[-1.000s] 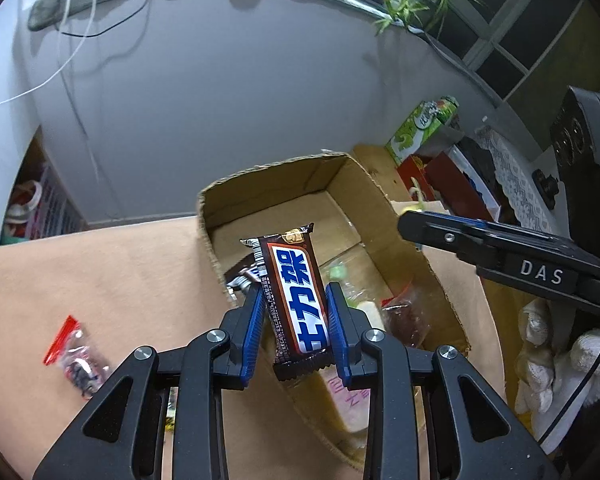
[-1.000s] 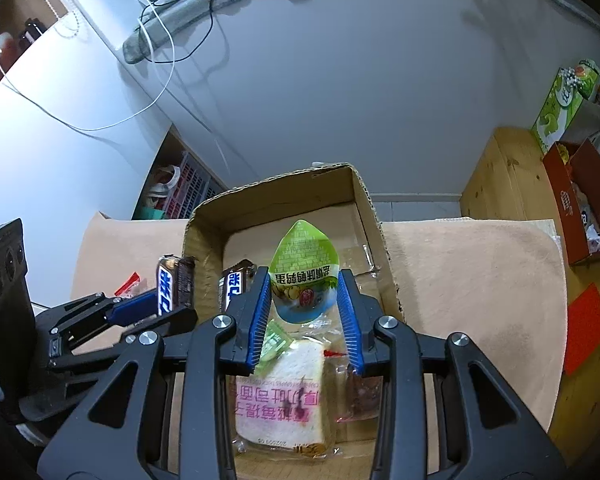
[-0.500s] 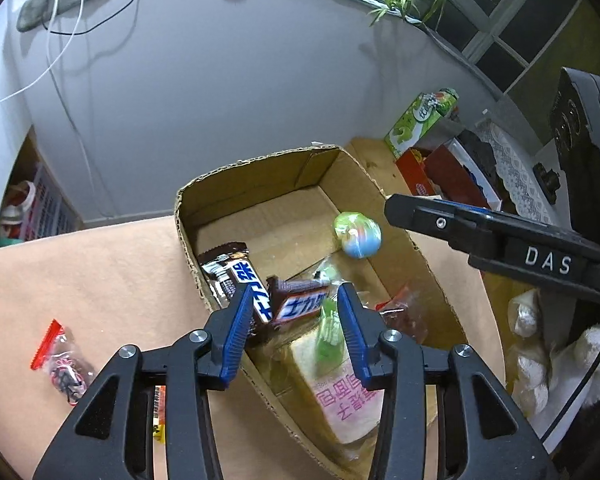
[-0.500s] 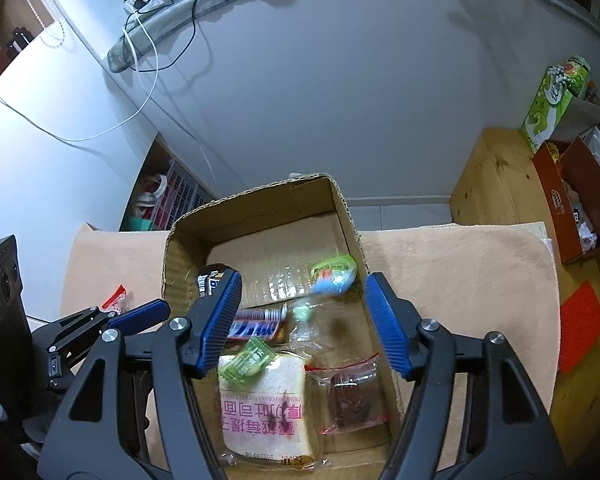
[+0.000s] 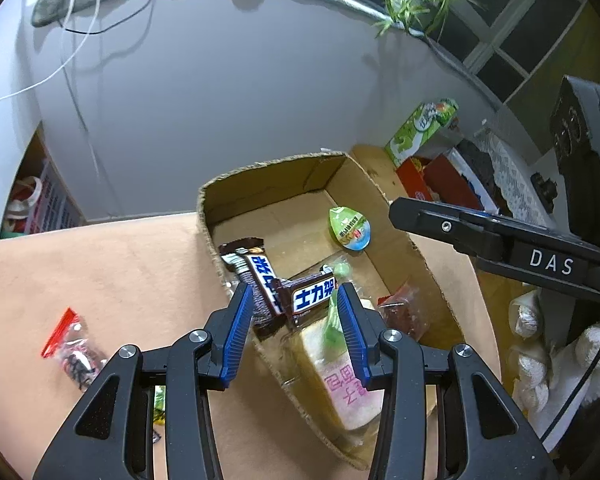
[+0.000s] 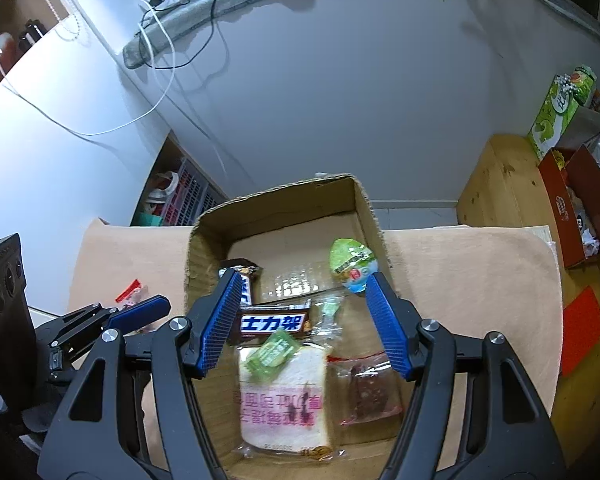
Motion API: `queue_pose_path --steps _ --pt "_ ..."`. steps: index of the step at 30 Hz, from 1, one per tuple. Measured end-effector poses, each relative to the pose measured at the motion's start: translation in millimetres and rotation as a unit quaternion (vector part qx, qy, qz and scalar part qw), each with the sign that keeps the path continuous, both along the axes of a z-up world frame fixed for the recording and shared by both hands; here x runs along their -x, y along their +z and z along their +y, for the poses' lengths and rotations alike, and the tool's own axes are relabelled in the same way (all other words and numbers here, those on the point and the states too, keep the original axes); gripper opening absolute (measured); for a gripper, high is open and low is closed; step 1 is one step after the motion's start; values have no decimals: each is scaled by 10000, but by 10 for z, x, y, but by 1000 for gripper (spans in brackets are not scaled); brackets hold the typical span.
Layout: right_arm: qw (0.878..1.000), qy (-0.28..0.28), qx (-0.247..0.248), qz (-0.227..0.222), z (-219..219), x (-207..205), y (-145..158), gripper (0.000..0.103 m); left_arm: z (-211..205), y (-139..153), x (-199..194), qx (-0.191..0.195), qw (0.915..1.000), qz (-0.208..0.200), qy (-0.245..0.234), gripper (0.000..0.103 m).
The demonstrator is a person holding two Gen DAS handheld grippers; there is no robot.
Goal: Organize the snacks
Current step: 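Move both grippers back to the remaining snacks on the table, then grasp the red-topped jerky pack with the left gripper while the right grasps the yellow candy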
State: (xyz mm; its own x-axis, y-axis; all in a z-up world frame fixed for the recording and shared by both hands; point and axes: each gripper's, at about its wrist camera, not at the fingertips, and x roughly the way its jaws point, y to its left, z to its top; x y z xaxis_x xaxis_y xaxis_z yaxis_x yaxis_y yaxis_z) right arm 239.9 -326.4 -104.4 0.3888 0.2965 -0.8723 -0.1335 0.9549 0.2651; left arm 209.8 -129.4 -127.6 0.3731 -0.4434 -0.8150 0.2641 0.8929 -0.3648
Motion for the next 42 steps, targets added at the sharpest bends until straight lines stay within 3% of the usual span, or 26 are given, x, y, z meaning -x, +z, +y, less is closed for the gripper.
queue_pose_path --steps 9,20,28,35,37,39,42 --pt "9993 293 -187 -107 279 218 144 67 473 82 174 89 9995 -22 306 42" --pt "9925 1114 -497 -98 843 667 221 67 1428 81 356 -57 9941 51 1086 42" --pt "9800 1840 -653 372 1477 1013 -103 67 1709 -59 393 -83 9902 218 1374 42" --pt "9774 1936 -506 681 1739 1098 -465 67 1793 -155 419 -38 9897 343 1387 42" --pt "9792 1821 -475 763 1749 1047 -560 63 1797 -197 409 36 9894 414 1389 42" --pt "9798 1715 -525 886 1746 971 -633 52 1780 -232 393 34 9894 432 1384 42" --pt "9806 1617 -558 957 1767 899 -701 48 1746 -285 361 52 9900 480 1324 42"
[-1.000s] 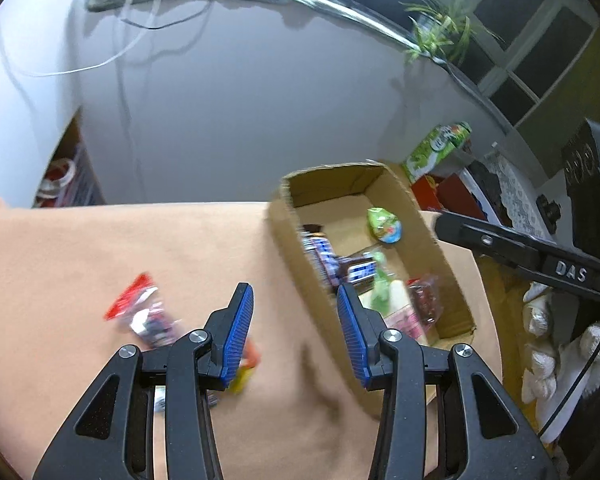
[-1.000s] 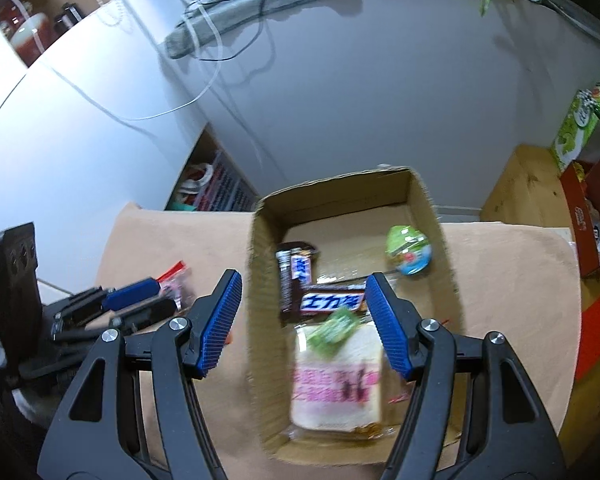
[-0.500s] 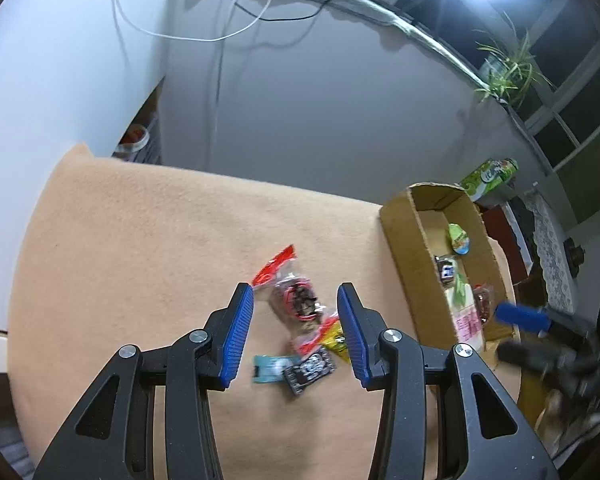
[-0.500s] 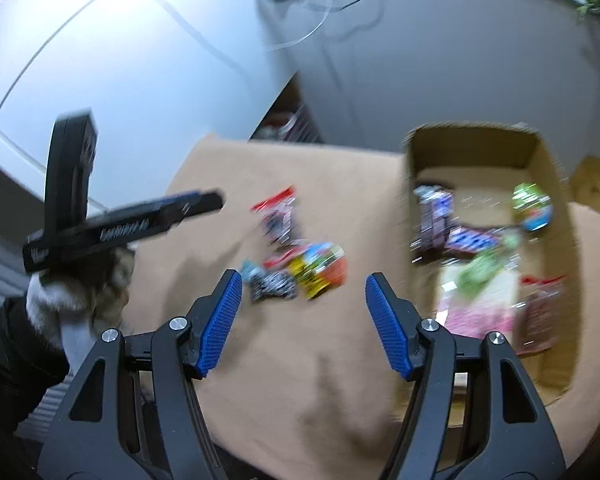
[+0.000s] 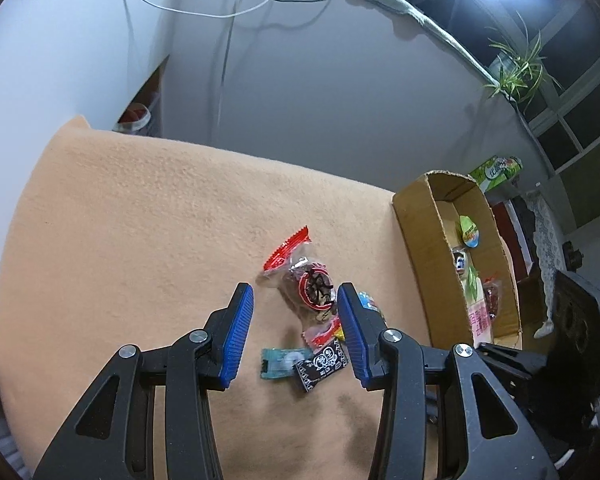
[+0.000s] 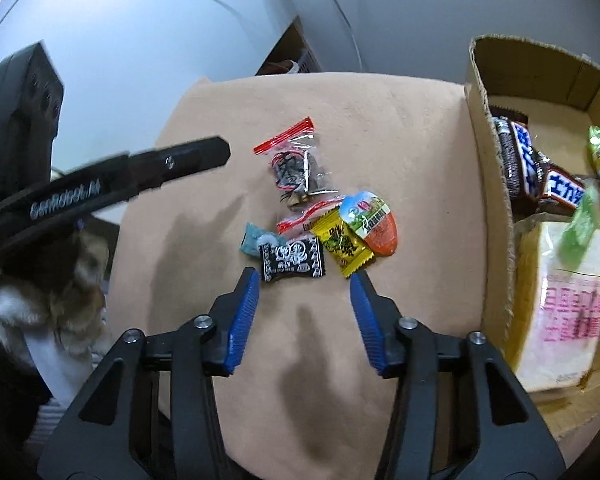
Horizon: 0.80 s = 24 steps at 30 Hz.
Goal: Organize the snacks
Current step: 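Grasp the red-topped jerky pack with the left gripper while the right grasps the yellow candy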
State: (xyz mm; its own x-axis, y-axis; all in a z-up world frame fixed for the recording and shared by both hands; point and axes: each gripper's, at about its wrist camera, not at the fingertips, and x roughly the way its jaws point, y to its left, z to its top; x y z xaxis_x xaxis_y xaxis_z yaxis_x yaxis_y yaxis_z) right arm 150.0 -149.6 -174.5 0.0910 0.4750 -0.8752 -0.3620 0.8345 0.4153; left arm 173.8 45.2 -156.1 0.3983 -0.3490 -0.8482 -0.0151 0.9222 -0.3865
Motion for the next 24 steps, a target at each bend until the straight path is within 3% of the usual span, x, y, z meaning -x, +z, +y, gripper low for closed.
queue_pose_path --steps 5,16,24 --pt "9997 49 250 -8 108 -62 -68 43 -39 -107 -66 70 9998 132 -132 42" --pt "9968 -1 801 -75 308 -116 -323 43 -161 -377 -248 6 9985 481 -249 42" --pt "9953 193 934 -149 375 -123 -355 43 -279 -514 -355 103 9976 616 -286 42"
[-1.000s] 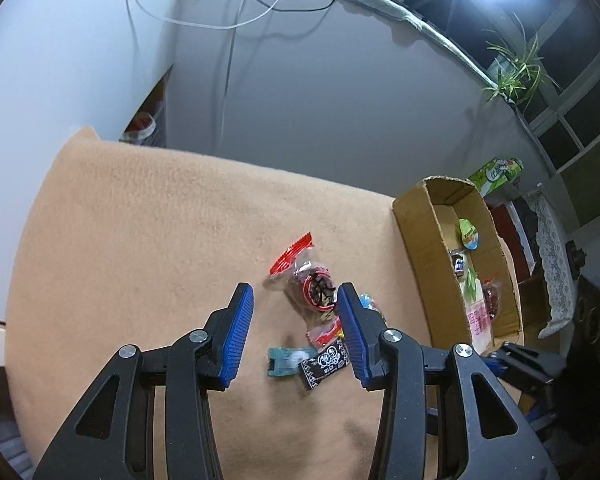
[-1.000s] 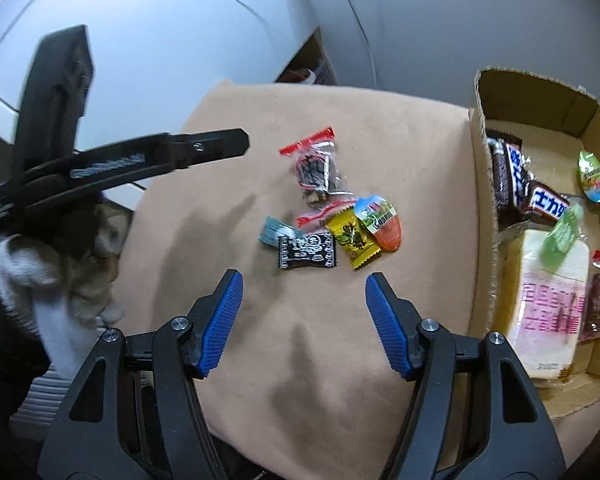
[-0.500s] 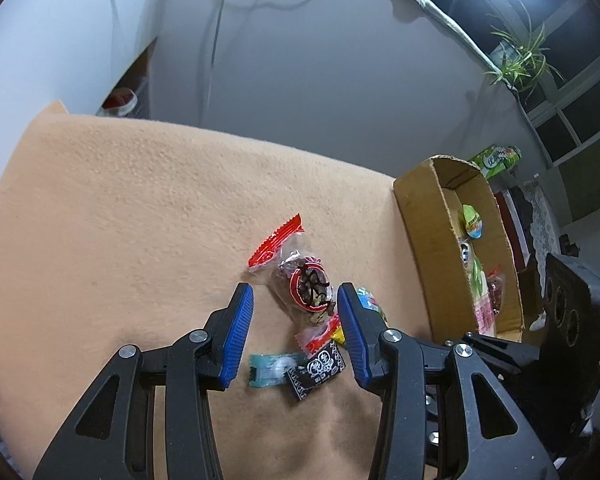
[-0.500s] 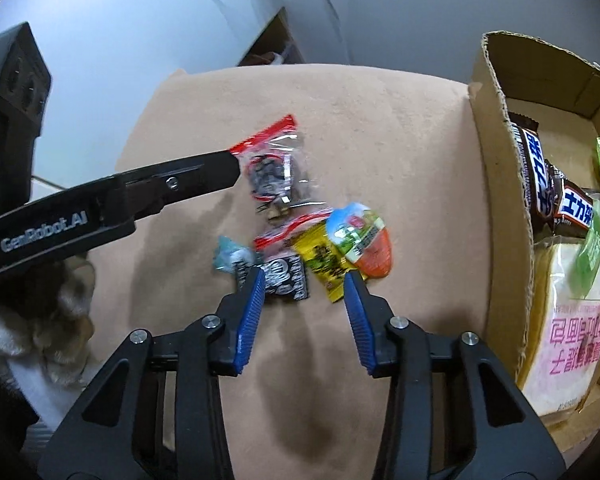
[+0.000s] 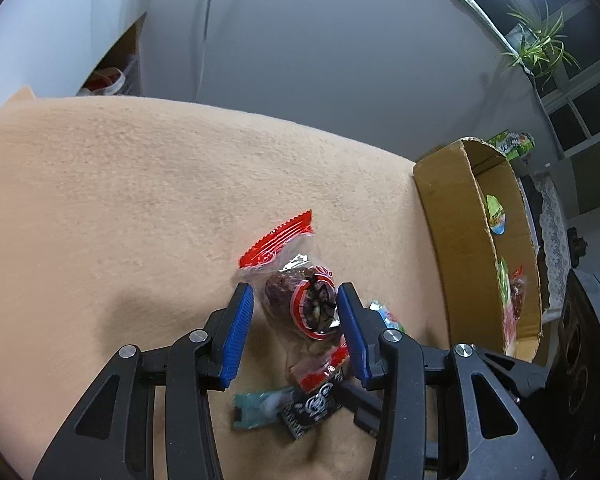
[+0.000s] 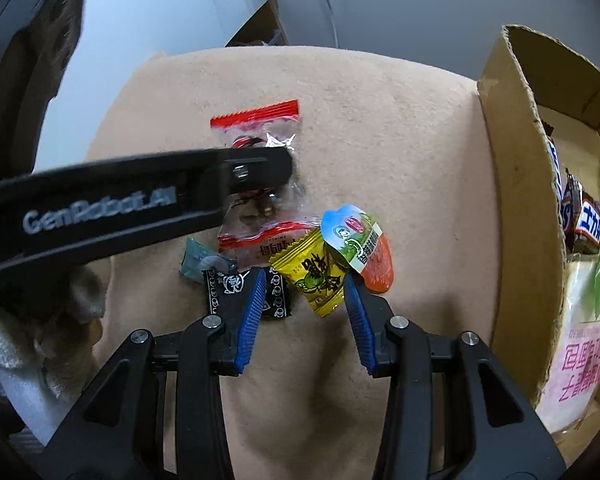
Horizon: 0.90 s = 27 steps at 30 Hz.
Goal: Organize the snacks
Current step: 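Grasp the red-topped jerky pack with the left gripper while the right grasps the yellow candy, then carry the jerky pack with the left gripper while the right carries the yellow candy to the box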
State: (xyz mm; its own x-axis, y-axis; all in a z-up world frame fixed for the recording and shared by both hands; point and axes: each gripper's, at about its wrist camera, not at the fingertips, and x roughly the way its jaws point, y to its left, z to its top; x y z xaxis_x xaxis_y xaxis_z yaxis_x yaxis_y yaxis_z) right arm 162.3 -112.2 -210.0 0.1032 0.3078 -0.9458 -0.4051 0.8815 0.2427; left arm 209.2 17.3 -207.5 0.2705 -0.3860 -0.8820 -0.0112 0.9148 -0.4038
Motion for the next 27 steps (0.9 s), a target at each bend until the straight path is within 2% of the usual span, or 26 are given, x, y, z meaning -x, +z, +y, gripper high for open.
queue_pose_path --steps 2,5,14,27 --pt "10000 -18 -1 0 -17 1 1 42 -36 -12 -15 -22 10000 -20 -23 42" --pt "9999 -165 -30 21 -56 -12 -7 31 -34 -20 -4 -2 10000 -53 -25 42" --pt "9994 -241 -233 96 -102 -26 33 14 15 -30 23 12 9999 -147 -20 35" --pt "9955 -448 -810 196 -339 105 292 12 185 123 173 -14 9994 -303 152 34"
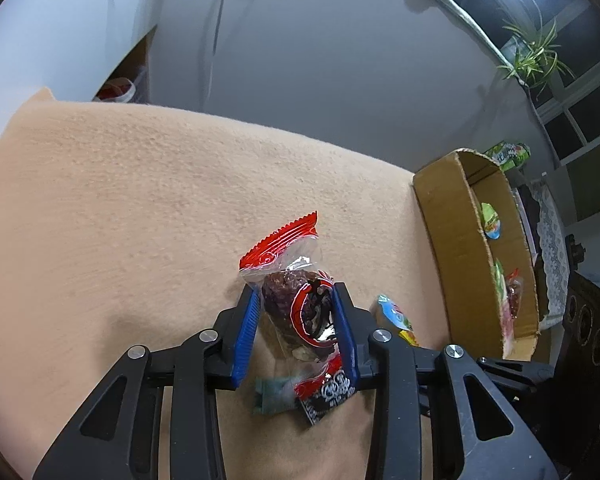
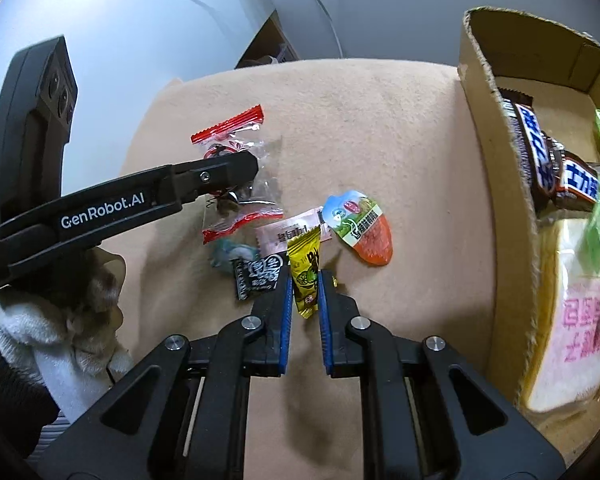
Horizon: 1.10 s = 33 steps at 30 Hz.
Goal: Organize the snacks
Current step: 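Carry the jerky pack with the left gripper while the right carries the yellow candy to the box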
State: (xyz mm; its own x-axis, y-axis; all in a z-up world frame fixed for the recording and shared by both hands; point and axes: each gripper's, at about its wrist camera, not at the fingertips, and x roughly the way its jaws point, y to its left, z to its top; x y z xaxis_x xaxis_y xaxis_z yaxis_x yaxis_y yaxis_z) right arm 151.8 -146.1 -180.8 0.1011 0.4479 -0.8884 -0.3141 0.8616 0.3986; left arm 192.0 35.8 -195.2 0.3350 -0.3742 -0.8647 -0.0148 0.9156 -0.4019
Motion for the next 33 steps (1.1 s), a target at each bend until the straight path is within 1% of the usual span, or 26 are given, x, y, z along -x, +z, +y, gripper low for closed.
queue_pose_path --steps 7,14,20,25,33 --pt "9996 -137 -214 -109 -217 60 271 12 8 169 66 43 9999 -153 22 34" --pt "9982 -320 -359 -360 -485 38 521 12 -100 368 107 130 9993 -336 -85 34" --pt "9959 -638 -363 -532 -794 18 685 12 -314 518 57 224 9981 -485 -311 34" --pt "9932 -948 -281 -621 -1182 11 812 12 -552 593 -22 263 9968 -584 -472 34" --pt "9883 -1355 -61 -696 -1671 21 881 12 -950 637 -173 353 9946 -638 -731 34"
